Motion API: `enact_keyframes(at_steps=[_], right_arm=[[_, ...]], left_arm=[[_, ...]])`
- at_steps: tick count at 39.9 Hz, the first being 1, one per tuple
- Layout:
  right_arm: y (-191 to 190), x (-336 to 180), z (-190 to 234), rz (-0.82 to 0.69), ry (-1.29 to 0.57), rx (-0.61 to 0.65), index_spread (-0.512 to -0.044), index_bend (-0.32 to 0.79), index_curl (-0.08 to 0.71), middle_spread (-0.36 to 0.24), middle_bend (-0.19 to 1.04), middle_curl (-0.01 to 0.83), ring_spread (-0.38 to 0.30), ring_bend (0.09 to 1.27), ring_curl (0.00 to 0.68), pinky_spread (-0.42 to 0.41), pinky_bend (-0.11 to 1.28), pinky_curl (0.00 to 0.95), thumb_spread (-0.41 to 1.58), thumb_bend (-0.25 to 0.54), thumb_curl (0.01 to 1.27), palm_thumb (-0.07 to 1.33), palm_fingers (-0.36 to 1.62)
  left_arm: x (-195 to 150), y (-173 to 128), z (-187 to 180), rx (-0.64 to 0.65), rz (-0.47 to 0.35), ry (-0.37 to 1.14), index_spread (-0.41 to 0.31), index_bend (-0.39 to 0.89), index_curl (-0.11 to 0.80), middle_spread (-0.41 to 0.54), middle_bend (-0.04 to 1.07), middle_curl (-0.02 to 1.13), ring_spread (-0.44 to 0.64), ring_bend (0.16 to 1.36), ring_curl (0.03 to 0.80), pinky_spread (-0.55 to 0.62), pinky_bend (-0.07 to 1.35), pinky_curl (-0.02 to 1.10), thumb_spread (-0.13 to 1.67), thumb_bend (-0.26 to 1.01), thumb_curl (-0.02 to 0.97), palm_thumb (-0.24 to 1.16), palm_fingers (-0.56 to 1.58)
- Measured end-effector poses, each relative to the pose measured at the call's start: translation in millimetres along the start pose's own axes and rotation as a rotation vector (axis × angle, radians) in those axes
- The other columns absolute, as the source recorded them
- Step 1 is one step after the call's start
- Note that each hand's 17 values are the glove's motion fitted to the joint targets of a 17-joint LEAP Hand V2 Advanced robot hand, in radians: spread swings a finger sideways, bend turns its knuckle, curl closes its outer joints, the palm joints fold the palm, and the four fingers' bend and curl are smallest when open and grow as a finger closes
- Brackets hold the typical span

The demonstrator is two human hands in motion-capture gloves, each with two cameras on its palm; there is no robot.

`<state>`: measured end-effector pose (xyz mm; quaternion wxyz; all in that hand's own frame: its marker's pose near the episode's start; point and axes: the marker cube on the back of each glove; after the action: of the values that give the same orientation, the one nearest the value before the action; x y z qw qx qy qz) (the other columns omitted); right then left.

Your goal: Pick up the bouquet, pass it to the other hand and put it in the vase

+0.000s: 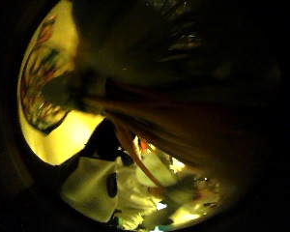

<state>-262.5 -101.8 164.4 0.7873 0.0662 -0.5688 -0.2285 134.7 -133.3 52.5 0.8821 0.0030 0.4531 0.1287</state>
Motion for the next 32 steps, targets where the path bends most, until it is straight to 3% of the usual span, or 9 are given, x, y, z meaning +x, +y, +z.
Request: enact_keyframes(at_steps=[2,5,8,11,14,20,29,32], right_arm=[[3.4,9.0,-3.5,0.071,0.024,0.018,-0.390,0.14,0.219,-0.025,0.21,0.338,0.024,0.48,0.291,0.257,0.54,0.337,1.09,-0.023,0.36,0.48,0.12],[-3.1,30.6,-11.8,-0.017,0.101,0.058,-0.389,0.14,0.220,-0.025,0.21,0.338,0.023,0.48,0.290,0.257,0.53,0.336,1.09,-0.021,0.36,0.49,0.12],[-3.6,38.6,-16.7,-0.052,0.125,0.068,-0.385,0.14,0.222,-0.020,0.20,0.337,0.022,0.47,0.289,0.257,0.52,0.335,1.09,-0.020,0.36,0.49,0.13],[5.3,34.3,-18.1,0.025,0.061,0.026,-0.383,0.14,0.224,-0.019,0.20,0.336,0.022,0.46,0.288,0.257,0.52,0.334,1.10,-0.018,0.36,0.50,0.13],[11.7,32.1,-20.7,0.095,0.026,0.001,-0.381,0.14,0.226,-0.017,0.19,0.336,0.026,0.46,0.287,0.257,0.51,0.333,1.11,-0.014,0.36,0.52,0.14],[15.7,45.1,-36.7,0.080,0.080,0.035,-0.378,0.15,0.230,-0.014,0.19,0.335,0.028,0.44,0.284,0.258,0.50,0.331,1.11,-0.014,0.37,0.54,0.15],[31.1,69.7,-52.7,0.049,0.161,0.072,-0.370,0.15,0.236,-0.011,0.20,0.336,0.030,0.43,0.280,0.257,0.47,0.330,1.13,-0.016,0.38,0.56,0.18],[36.1,77.9,-54.7,0.107,0.154,0.062,-0.368,0.14,0.237,-0.010,0.20,0.336,0.030,0.42,0.279,0.257,0.47,0.330,1.13,-0.017,0.38,0.56,0.19]], left_arm=[[-29.3,7.0,-0.5,-0.050,-0.021,-0.038,-0.015,0.06,0.440,0.135,0.30,0.47,0.13,0.57,0.434,0.15,0.44,0.45,0.70,-0.08,0.591,0.40,-0.44],[-55.8,15.5,-6.3,-0.083,-0.034,-0.019,0.039,0.02,0.376,0.255,0.18,0.36,0.25,0.50,0.343,0.27,0.39,0.37,0.75,-0.04,0.563,0.43,-0.39],[-58.2,25.7,-14.8,-0.089,-0.038,-0.014,0.077,0.01,0.325,0.336,0.15,0.31,0.34,0.47,0.302,0.36,0.35,0.34,0.78,-0.02,0.540,0.45,-0.36],[-53.5,34.9,-26.2,-0.092,-0.046,-0.038,0.096,0.03,0.288,0.387,0.14,0.28,0.40,0.45,0.283,0.41,0.33,0.32,0.82,-0.01,0.524,0.50,-0.34],[-49.8,38.6,-36.9,-0.090,-0.060,-0.059,0.111,0.04,0.258,0.422,0.13,0.26,0.46,0.44,0.271,0.45,0.32,0.31,0.85,-0.01,0.508,0.53,-0.32],[-35.1,41.6,-55.6,-0.061,-0.095,-0.055,0.128,0.06,0.212,0.461,0.13,0.23,0.51,0.42,0.258,0.49,0.29,0.30,0.89,-0.02,0.482,0.58,-0.29],[-17.0,41.7,-69.1,0.017,-0.066,-0.042,0.136,0.07,0.166,0.479,0.15,0.21,0.55,0.40,0.248,0.51,0.26,0.30,0.93,-0.02,0.453,0.61,-0.25],[-15.6,39.7,-72.1,0.034,-0.060,-0.056,0.133,0.07,0.154,0.479,0.15,0.20,0.56,0.40,0.244,0.51,0.25,0.30,0.95,-0.01,0.451,0.64,-0.24]])
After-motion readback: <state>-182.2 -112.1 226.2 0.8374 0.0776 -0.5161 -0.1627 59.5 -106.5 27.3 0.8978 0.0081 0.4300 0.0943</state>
